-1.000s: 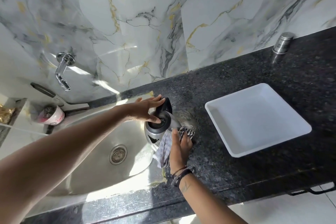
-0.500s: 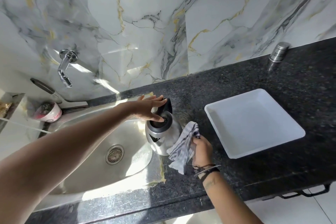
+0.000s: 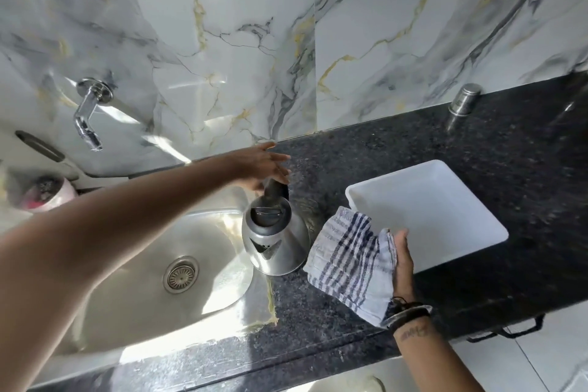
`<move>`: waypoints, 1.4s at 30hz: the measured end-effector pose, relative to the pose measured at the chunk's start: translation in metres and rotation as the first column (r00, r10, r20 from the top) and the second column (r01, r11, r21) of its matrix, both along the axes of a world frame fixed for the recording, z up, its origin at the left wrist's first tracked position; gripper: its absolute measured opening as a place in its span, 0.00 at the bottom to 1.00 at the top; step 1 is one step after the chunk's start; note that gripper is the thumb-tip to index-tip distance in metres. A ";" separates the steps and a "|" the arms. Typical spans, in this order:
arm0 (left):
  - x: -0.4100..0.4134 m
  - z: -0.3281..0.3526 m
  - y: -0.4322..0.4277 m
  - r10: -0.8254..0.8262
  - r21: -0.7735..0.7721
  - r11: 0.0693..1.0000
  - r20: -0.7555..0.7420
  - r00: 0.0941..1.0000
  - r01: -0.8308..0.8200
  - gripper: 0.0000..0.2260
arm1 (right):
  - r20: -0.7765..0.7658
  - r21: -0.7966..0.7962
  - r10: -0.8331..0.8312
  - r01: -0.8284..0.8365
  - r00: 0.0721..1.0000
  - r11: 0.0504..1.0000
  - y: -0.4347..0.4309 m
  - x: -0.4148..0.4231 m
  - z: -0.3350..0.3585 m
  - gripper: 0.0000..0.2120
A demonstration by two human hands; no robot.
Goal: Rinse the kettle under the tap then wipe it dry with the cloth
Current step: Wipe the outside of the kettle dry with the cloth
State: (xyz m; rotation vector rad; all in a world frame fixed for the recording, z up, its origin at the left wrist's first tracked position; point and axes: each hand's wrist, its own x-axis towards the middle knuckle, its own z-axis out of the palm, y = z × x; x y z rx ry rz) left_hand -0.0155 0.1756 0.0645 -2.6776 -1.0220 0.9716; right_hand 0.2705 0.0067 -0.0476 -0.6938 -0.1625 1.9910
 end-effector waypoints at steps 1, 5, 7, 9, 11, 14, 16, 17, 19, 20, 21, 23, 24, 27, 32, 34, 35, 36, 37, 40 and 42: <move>0.002 0.002 0.003 0.016 -0.002 1.000 0.015 1.000 -0.016 0.31 | -0.011 0.022 0.057 -0.057 0.998 0.998 0.001 0.001 0.003 0.33; 0.002 0.013 0.002 0.063 -0.020 0.998 0.026 0.998 -0.062 0.27 | 0.324 0.047 0.031 -0.049 0.946 0.998 0.018 -0.001 0.020 0.22; -0.006 0.014 -0.007 0.124 -0.015 0.992 0.073 0.990 -0.123 0.27 | 0.595 0.058 -0.053 0.023 0.802 0.998 0.027 -0.003 0.029 0.10; -0.014 0.008 -0.022 0.227 -0.038 0.974 0.125 0.966 -0.224 0.28 | 0.804 0.192 -0.146 -0.020 0.576 0.981 0.032 -0.005 0.039 0.11; -0.017 -0.006 -0.040 0.320 -0.072 0.948 0.206 0.925 -0.311 0.27 | 0.891 0.351 -0.267 -0.187 0.367 0.917 0.035 -0.013 0.052 0.15; -0.015 -0.025 -0.064 0.379 -0.096 0.924 0.366 0.850 -0.370 0.22 | 0.897 0.382 -0.443 -0.495 -0.006 0.781 0.047 -0.022 0.065 0.21; -0.014 -0.033 -0.074 0.385 -0.073 0.916 0.436 0.814 -0.394 0.20 | 0.839 0.187 -0.469 -0.661 -0.277 0.726 0.057 -0.028 0.077 0.25; -0.014 -0.034 -0.077 0.391 -0.058 0.910 0.452 0.802 -0.411 0.19 | 0.790 0.087 -0.492 -0.727 -0.366 0.681 0.062 -0.033 0.085 0.27; -0.013 -0.034 -0.081 0.416 -0.047 0.894 0.463 0.783 -0.446 0.20 | 0.662 -0.080 -0.591 -0.828 -0.461 0.555 0.069 -0.047 0.097 0.26; -0.012 -0.034 -0.081 0.431 -0.049 0.885 0.461 0.776 -0.463 0.20 | 0.598 -0.134 -0.645 -0.854 -0.475 0.503 0.070 -0.054 0.102 0.23; -0.011 -0.033 -0.082 0.445 -0.052 0.878 0.457 0.770 -0.476 0.21 | 0.542 -0.179 -0.691 -0.869 -0.479 0.462 0.071 -0.061 0.106 0.21; -0.011 -0.033 -0.083 0.467 -0.059 0.866 0.454 0.759 -0.497 0.21 | 0.445 -0.281 -0.764 -0.883 -0.468 0.377 0.071 -0.069 0.110 0.18; -0.010 -0.032 -0.084 0.474 -0.059 0.861 0.452 0.755 -0.505 0.21 | 0.416 -0.331 -0.775 -0.873 -0.476 0.358 0.070 -0.072 0.110 0.17; -0.007 -0.029 -0.085 0.489 -0.047 0.851 0.437 0.755 -0.524 0.23 | 0.435 -0.396 -0.710 -0.826 -0.554 0.402 0.073 -0.078 0.110 0.18; 0.001 -0.026 -0.091 0.509 -0.054 0.836 0.445 0.737 -0.545 0.24 | 0.666 -0.394 -0.495 -0.827 -0.558 0.401 0.082 -0.068 0.109 0.27; 0.001 -0.025 -0.093 0.523 -0.054 0.826 0.446 0.727 -0.561 0.25 | 0.751 -0.369 -0.402 -0.838 -0.524 0.402 0.085 -0.064 0.111 0.29; 0.001 -0.025 -0.094 0.527 -0.052 0.822 0.447 0.722 -0.567 0.25 | 0.765 -0.376 -0.376 -0.836 -0.523 0.399 0.086 -0.065 0.113 0.29; 0.002 -0.025 -0.095 0.528 -0.046 0.819 0.451 0.720 -0.572 0.25 | 0.769 -0.398 -0.353 -0.831 -0.533 0.388 0.086 -0.065 0.115 0.28; 0.002 -0.025 -0.096 0.527 -0.037 0.817 0.455 0.718 -0.576 0.25 | 0.774 -0.422 -0.329 -0.828 -0.541 0.369 0.086 -0.066 0.117 0.28; 0.004 -0.025 -0.098 0.537 -0.036 0.805 0.469 0.701 -0.592 0.24 | 0.809 -0.463 -0.258 -0.843 -0.528 0.273 0.087 -0.067 0.126 0.21; 0.005 -0.025 -0.100 0.552 -0.050 0.795 0.476 0.685 -0.605 0.24 | 0.869 -0.417 -0.181 -0.879 -0.460 0.233 0.096 -0.062 0.134 0.15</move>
